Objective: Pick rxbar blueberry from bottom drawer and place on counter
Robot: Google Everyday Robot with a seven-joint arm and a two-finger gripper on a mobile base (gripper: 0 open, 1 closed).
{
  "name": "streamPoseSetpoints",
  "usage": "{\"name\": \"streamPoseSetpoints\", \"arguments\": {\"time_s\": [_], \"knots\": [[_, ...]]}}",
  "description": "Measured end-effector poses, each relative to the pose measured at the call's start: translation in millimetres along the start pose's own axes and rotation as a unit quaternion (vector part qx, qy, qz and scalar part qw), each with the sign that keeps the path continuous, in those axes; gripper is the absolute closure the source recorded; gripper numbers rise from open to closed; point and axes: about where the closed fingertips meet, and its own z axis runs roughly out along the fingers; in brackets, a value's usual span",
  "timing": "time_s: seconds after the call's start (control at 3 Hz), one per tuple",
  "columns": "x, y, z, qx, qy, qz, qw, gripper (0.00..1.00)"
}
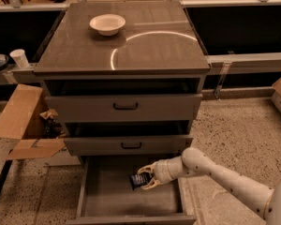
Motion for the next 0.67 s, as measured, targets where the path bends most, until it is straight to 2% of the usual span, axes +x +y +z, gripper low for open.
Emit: {"name": "streamPoseSetpoints", "arguments": {"time_s": [0.67], "knots": [[0.9,-2.7,-2.3,0.006,0.000,0.004,1.0000,1.00]]}}
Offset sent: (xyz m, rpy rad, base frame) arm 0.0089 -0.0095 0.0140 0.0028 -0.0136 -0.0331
